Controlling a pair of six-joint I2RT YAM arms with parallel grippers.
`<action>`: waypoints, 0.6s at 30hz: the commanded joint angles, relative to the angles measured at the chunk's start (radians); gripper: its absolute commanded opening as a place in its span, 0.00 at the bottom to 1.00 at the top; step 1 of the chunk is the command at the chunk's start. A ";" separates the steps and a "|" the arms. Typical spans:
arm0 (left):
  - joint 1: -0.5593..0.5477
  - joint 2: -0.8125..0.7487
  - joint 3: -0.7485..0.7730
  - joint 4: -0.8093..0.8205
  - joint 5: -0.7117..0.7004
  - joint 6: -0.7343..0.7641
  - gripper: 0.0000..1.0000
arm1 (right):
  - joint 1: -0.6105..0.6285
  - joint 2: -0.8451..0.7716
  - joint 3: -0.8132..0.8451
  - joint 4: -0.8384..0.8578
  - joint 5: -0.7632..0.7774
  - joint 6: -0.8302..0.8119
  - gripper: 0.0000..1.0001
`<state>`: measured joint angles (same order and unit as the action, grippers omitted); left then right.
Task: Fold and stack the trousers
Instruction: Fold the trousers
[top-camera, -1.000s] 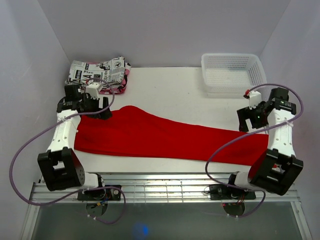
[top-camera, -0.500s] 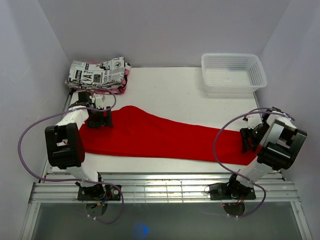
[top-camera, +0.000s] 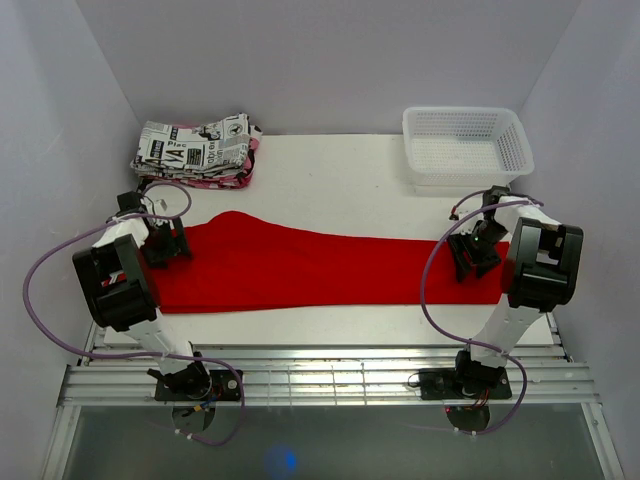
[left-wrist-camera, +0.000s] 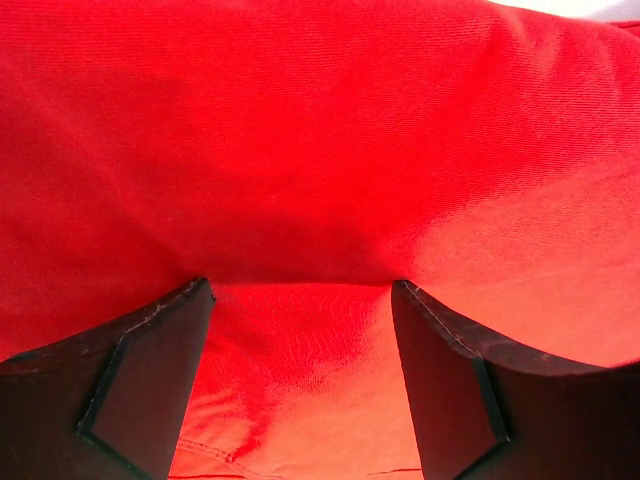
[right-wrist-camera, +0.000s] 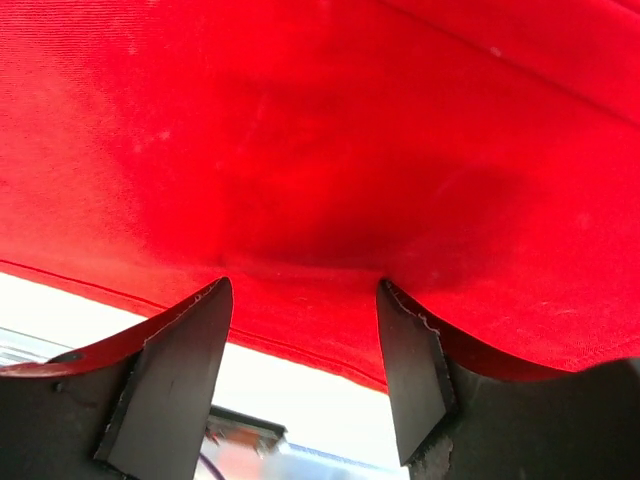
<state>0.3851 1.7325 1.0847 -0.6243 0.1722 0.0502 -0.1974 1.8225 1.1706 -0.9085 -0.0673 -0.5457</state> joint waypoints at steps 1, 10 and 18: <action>0.031 0.033 0.027 -0.009 -0.108 0.053 0.84 | -0.007 0.002 0.044 0.077 -0.118 0.046 0.67; 0.028 0.042 0.043 -0.037 0.026 0.074 0.84 | -0.235 -0.134 0.070 0.036 -0.106 0.032 0.68; 0.023 0.038 0.047 -0.038 0.047 0.097 0.84 | -0.306 -0.098 0.035 0.094 -0.019 0.062 0.69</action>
<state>0.4042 1.7588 1.1210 -0.6575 0.1879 0.1272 -0.5068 1.7142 1.2194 -0.8528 -0.1154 -0.5068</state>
